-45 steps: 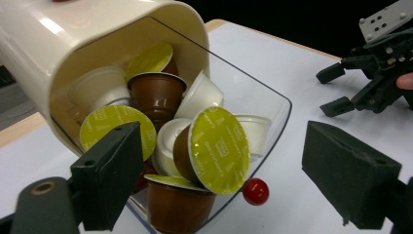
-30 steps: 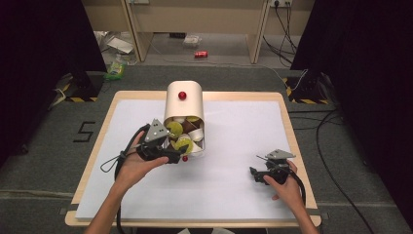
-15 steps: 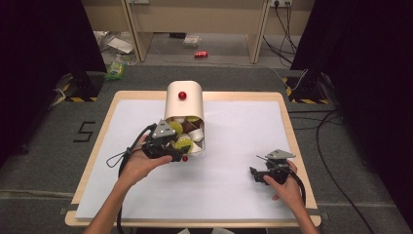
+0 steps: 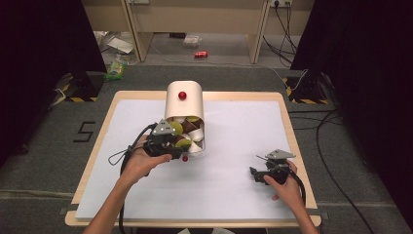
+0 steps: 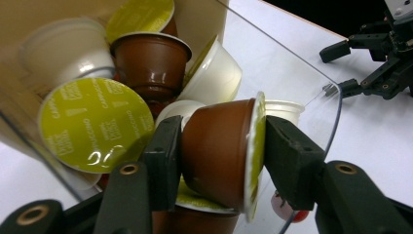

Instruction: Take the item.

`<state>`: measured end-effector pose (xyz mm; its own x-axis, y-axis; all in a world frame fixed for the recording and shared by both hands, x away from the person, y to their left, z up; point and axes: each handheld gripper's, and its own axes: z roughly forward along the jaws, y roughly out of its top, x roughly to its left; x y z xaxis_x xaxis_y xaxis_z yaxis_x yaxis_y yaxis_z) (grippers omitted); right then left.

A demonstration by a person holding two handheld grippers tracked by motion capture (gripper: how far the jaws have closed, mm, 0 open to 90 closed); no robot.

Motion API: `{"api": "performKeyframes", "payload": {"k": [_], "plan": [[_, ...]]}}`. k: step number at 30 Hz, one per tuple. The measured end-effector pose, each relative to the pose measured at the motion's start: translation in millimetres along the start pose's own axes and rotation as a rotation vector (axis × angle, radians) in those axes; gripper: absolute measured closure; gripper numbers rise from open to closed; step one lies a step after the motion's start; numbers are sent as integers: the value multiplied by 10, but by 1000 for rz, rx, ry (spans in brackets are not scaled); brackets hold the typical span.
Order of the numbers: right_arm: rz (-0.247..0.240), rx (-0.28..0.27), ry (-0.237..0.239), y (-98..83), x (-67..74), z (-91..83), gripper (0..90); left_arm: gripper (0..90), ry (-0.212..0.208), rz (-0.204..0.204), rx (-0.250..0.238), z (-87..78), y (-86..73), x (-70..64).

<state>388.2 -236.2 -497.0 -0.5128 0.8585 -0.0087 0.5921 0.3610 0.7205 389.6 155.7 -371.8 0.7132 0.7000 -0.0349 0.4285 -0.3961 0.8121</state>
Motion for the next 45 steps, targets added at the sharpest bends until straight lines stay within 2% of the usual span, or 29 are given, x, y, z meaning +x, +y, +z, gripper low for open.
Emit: {"api": "performKeyframes", "payload": {"k": [3, 7, 13, 20, 29, 37, 45], "plan": [[0, 0, 0, 0, 0, 0, 132, 527, 10, 2, -12, -46, 29, 10], [0, 0, 0, 0, 0, 0, 132, 532, 8, 26, -10, -61, 49, -9], [2, 0, 0, 0, 1, 0, 132, 532, 7, 22, -31, -98, 72, -12], [-1, -1, 1, 0, -1, 0, 131, 533, 34, 30, -55, -260, 113, 29], [1, 0, 0, 0, 1, 0, 132, 533, 40, 9, -87, -478, 119, 134], [1, 0, -1, 0, 1, 0, 132, 533, 86, -15, -99, -662, 43, 281], [-2, 0, -1, 0, 0, 1, 131, 533, 161, -57, -109, -751, -101, 472]]}}
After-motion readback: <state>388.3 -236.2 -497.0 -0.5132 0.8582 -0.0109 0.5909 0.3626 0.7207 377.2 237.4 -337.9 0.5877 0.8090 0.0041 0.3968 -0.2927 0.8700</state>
